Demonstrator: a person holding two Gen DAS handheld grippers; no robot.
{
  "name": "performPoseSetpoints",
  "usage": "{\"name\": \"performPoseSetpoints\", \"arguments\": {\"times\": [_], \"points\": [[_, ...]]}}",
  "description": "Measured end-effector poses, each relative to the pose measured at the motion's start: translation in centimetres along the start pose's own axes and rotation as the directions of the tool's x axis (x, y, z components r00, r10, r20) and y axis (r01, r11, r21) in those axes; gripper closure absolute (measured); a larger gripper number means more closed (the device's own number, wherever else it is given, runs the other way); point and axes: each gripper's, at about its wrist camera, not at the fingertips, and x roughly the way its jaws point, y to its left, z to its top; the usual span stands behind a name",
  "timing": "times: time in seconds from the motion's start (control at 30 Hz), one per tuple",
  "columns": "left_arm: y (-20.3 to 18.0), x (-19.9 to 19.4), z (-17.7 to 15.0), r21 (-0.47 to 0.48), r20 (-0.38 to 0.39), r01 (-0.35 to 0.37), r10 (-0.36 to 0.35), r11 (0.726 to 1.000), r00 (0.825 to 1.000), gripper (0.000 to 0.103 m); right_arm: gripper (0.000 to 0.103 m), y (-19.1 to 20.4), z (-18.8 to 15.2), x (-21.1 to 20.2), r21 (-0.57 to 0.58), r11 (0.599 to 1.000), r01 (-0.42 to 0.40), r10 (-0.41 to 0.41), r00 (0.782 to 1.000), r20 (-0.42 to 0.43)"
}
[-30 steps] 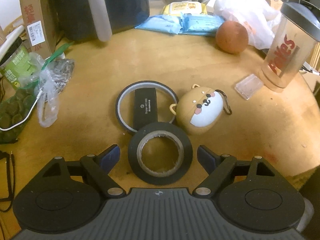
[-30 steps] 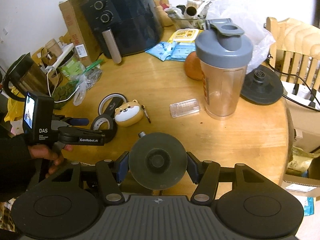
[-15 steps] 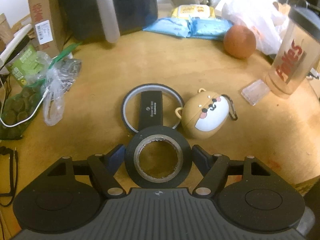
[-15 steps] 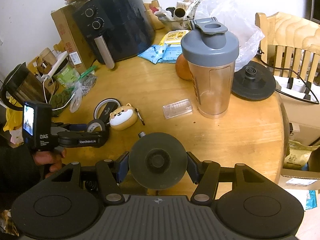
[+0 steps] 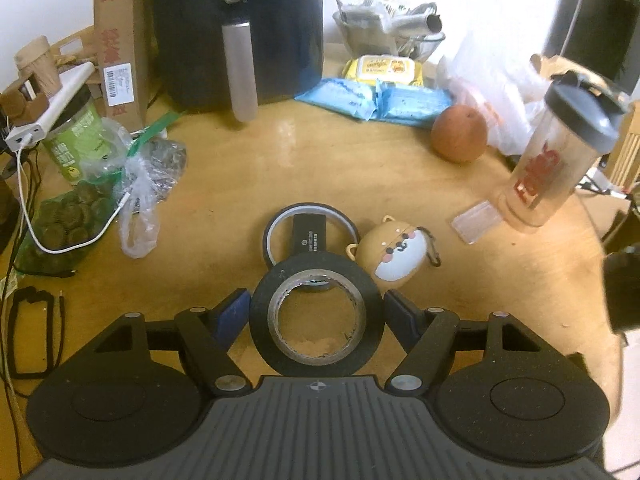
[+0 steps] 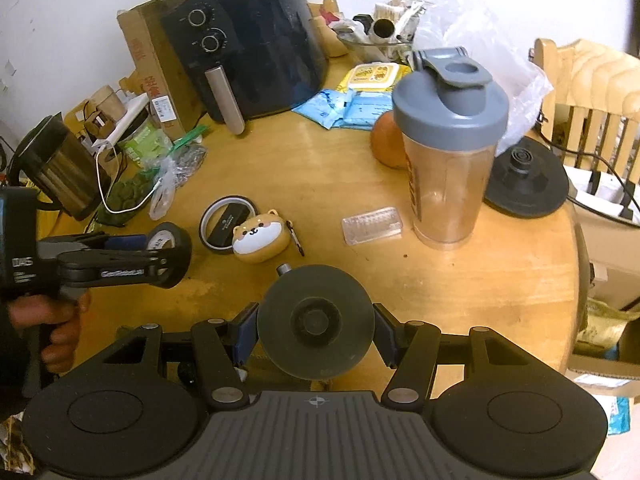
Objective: Organize rigid objects
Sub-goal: 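Release the tape roll into the box with the left tool while the right tool carries the cylinder over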
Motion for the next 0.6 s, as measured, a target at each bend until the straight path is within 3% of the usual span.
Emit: {"name": "performPoseSetpoints", "arguments": {"times": [0.33, 0.6], "points": [[0.5, -4.4, -0.7, -0.006, 0.013, 0.053, -0.053, 0.999, 0.999, 0.031, 0.042, 0.9, 0.2, 0.0, -0.027, 0.999, -0.024, 0.024, 1.0, -0.002], [1.0, -6.2, -3.1, -0.01, -0.029, 0.079, -0.079, 0.997, 0.996, 0.031, 0.042, 1.5, -0.4, 0.1, -0.034, 0.999, -0.037, 0.037, 0.999, -0.014]]}}
